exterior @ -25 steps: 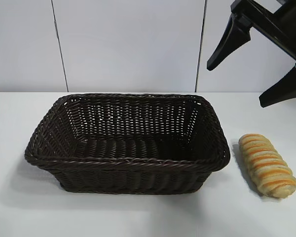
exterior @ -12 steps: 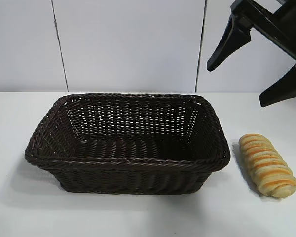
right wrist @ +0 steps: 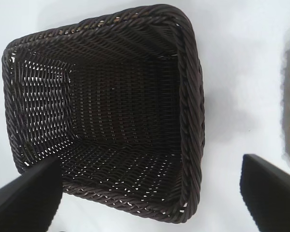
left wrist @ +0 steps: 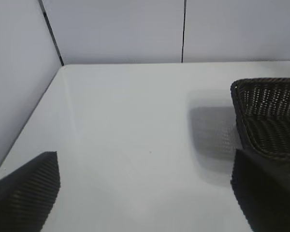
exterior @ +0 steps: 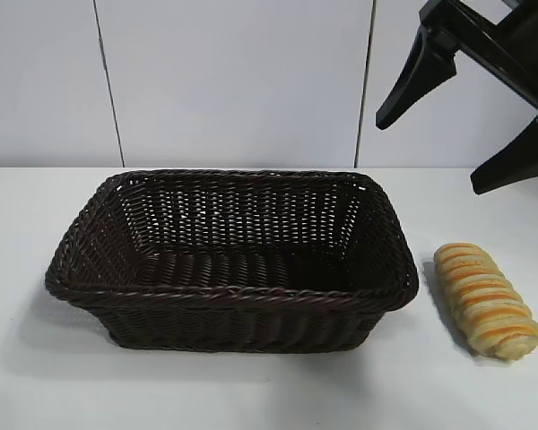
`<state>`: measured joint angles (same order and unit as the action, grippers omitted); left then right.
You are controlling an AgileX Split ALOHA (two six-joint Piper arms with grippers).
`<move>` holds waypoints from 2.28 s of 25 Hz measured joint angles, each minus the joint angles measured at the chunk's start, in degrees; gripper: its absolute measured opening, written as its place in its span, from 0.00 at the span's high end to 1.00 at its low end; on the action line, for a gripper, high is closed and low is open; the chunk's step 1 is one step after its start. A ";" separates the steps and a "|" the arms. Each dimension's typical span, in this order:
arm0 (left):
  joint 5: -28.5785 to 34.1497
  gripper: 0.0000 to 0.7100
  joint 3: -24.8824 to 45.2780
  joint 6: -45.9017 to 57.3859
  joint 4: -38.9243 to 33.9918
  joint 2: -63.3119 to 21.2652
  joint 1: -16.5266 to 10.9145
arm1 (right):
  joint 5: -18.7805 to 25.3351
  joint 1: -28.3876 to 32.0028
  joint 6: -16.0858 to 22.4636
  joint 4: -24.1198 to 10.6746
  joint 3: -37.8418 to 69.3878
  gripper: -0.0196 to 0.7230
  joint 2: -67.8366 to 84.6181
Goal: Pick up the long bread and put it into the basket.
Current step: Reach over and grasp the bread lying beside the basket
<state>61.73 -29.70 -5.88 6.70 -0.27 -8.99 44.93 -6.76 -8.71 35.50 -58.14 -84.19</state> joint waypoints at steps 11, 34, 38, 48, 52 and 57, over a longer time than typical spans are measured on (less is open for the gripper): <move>-0.72 0.02 0.20 0.24 0.00 -0.63 11.04 | -0.06 0.00 -0.33 -3.25 0.00 0.04 0.00; 0.59 0.02 0.38 -3.28 -0.14 -0.63 12.95 | -0.35 0.00 8.71 -36.68 -0.24 0.04 -9.91; 1.72 0.02 0.98 -3.39 -0.18 -0.63 12.95 | -4.59 0.00 8.71 -36.32 -0.29 0.04 -12.68; 2.84 0.02 1.82 -3.43 -0.32 -0.63 12.95 | -10.26 0.00 8.71 -35.89 -0.29 0.04 -20.02; 2.89 0.02 1.82 -3.48 -0.35 -0.63 12.95 | -11.31 0.00 8.71 -35.82 -0.29 0.18 -22.04; 2.89 0.02 1.82 -3.48 -0.35 -0.63 12.95 | -11.79 0.00 11.10 -35.50 -0.29 0.80 -22.46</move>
<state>64.62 -27.88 -9.36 6.34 -0.90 3.96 33.15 -6.76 2.39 0.00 -58.43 -106.65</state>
